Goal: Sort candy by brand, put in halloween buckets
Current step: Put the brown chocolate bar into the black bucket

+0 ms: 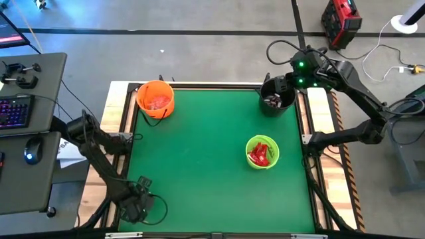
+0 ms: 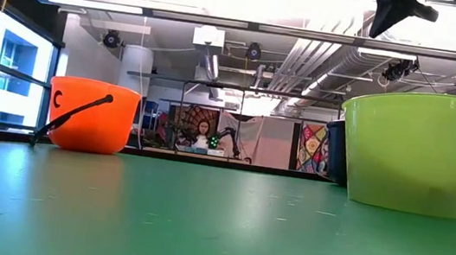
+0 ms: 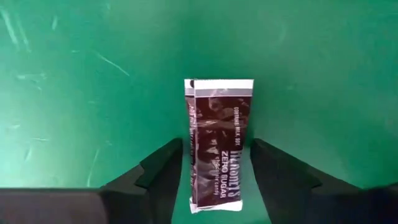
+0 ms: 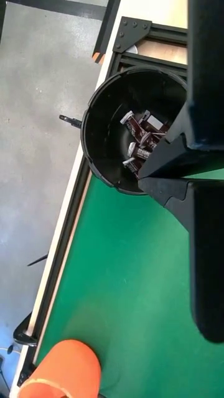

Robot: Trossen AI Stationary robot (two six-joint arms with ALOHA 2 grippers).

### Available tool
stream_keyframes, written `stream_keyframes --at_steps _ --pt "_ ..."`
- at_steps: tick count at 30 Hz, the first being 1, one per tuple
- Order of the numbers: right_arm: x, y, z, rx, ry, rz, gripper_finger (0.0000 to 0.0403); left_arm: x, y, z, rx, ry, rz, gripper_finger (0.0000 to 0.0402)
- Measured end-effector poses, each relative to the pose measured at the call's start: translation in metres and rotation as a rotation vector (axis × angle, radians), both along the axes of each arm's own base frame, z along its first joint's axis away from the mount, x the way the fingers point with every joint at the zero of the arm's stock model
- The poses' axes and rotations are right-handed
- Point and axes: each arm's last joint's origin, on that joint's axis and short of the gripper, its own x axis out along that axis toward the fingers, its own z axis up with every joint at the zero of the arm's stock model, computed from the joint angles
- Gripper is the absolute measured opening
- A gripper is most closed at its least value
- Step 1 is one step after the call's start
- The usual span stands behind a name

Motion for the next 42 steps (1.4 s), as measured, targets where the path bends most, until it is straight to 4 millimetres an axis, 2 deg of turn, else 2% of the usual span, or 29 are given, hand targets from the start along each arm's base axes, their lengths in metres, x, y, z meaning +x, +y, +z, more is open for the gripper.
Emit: stream_keyframes --at_steps 3,8,9,14,17,20,26,29,32,35,38,42 --pt "0.0 0.0 0.0 0.0 0.0 0.001 0.0 0.001 0.002 0.0 0.019 -0.017 0.008 0.0145" --pt "0.0 0.0 0.0 -0.001 0.002 0.005 0.0 0.005 0.008 0.004 0.02 -0.015 0.032 0.0029" --pt "0.0 0.0 0.0 -0.002 0.004 0.007 0.0 0.007 0.011 0.006 0.017 -0.019 0.044 0.0016" --pt "0.0 0.001 -0.001 0.004 0.011 0.012 0.0 0.018 0.033 0.042 -0.064 -0.131 0.118 0.0017" --pt "-0.001 0.001 -0.001 0.004 0.011 0.012 0.0 0.027 0.059 0.07 -0.085 -0.272 0.174 0.0006" --pt "-0.001 0.001 -0.001 0.008 0.01 0.015 0.0 0.045 0.09 0.099 -0.043 -0.47 0.247 0.0004" --pt "0.0 0.001 -0.001 0.012 0.003 0.007 0.0 0.101 0.17 0.14 0.17 -0.766 0.386 0.0001" --pt "0.0 0.0 0.0 0.013 -0.017 -0.006 0.0 0.135 0.211 0.157 0.183 -0.954 0.476 0.0001" --pt "0.001 0.0 0.0 0.019 -0.028 -0.019 0.0 0.168 0.246 0.165 0.182 -1.129 0.542 0.0001" --pt "0.0 0.0 0.0 0.022 -0.032 -0.025 0.0 0.203 0.273 0.163 0.177 -1.243 0.564 0.0" --pt "0.0 0.0 0.0 0.023 -0.046 -0.069 0.0 0.24 0.297 0.15 0.156 -1.303 0.586 0.0" --pt "0.0 -0.001 0.001 0.007 -0.049 -0.115 0.0 0.289 0.323 0.124 0.1 -1.286 0.643 0.0"
